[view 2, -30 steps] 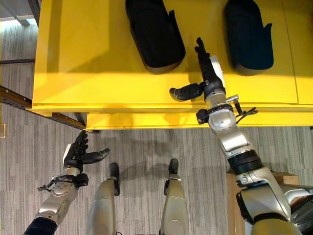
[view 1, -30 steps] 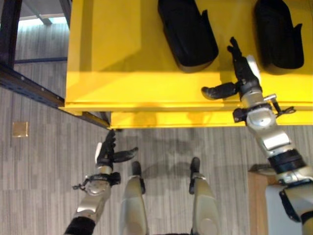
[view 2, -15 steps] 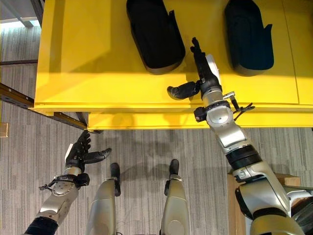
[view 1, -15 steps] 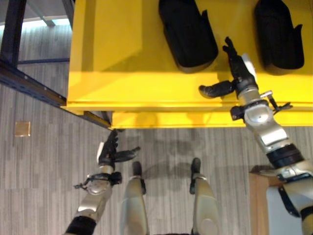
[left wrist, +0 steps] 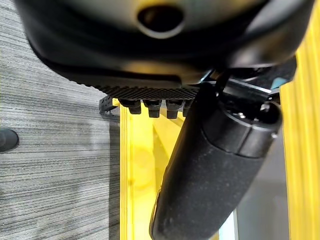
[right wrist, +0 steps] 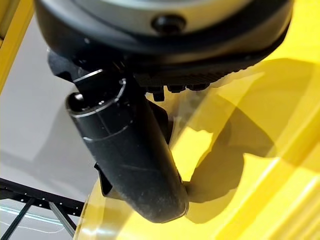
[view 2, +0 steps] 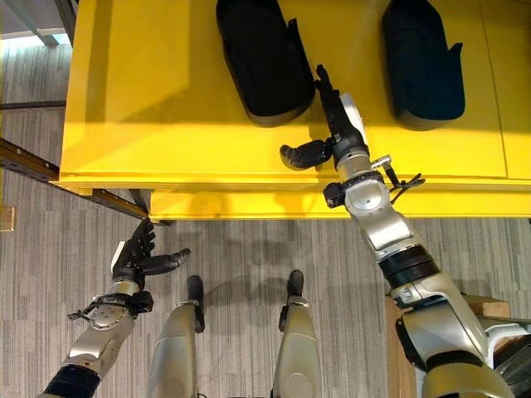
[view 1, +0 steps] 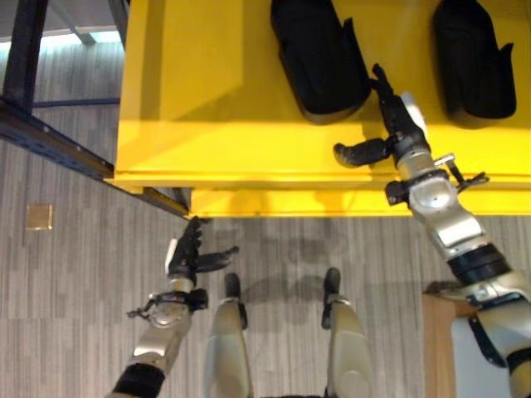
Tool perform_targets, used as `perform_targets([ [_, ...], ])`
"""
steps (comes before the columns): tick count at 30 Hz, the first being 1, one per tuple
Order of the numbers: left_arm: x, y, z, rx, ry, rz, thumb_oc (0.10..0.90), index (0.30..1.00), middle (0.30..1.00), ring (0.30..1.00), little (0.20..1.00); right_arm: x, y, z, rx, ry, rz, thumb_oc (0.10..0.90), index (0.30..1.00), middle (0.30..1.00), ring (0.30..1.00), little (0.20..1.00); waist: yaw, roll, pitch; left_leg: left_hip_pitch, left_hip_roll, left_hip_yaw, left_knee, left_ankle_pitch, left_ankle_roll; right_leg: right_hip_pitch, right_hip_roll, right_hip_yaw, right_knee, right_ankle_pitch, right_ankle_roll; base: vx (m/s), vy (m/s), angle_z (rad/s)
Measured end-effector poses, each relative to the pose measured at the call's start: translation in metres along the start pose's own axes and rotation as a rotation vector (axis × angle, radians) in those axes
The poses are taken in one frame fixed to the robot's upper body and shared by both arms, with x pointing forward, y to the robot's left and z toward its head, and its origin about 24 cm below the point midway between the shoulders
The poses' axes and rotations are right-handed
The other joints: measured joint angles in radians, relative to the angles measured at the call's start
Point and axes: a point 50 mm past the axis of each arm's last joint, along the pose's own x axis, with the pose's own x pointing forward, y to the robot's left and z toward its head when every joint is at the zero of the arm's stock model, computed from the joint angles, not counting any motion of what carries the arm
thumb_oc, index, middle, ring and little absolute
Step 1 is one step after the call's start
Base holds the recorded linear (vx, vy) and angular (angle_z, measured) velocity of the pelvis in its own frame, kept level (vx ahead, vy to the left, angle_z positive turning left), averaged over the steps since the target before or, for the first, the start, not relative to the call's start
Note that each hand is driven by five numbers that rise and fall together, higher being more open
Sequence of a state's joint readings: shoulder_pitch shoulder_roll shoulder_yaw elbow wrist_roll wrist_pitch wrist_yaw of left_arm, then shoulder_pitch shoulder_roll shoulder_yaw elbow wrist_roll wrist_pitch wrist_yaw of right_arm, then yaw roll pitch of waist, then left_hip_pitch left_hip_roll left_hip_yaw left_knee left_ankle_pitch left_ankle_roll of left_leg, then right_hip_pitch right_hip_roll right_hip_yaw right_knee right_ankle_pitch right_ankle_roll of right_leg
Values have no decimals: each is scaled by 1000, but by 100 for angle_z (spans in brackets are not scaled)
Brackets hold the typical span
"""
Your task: Move parts from the plastic box to the shelf.
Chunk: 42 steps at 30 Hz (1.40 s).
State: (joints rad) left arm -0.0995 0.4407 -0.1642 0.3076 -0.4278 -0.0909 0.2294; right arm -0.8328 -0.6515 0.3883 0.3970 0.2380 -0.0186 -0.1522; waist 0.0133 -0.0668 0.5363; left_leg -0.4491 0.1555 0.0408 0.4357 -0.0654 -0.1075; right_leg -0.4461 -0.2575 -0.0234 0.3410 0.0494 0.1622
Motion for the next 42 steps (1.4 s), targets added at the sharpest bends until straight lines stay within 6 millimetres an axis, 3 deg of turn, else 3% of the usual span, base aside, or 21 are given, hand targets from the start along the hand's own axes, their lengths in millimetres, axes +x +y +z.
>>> perform_targets([
  [12,-1,-6,-2,-24,4,-5,900,1000,1000,1000,1000,-8,8,-11,34,21,5,900,1000,1000,1000,1000,18,-2,-1,10,0,-16,-3,5,2,18,0,-13,-1,0,-4,-1,2,2],
  [42,1,-7,0,-25,-2,-5,900,1000,1000,1000,1000,-14,23,-12,77,14,36,900,1000,1000,1000,1000,18,-5,-3,29,1,-16,-4,3,2,40,1,-14,-9,2,-3,0,0,0],
])
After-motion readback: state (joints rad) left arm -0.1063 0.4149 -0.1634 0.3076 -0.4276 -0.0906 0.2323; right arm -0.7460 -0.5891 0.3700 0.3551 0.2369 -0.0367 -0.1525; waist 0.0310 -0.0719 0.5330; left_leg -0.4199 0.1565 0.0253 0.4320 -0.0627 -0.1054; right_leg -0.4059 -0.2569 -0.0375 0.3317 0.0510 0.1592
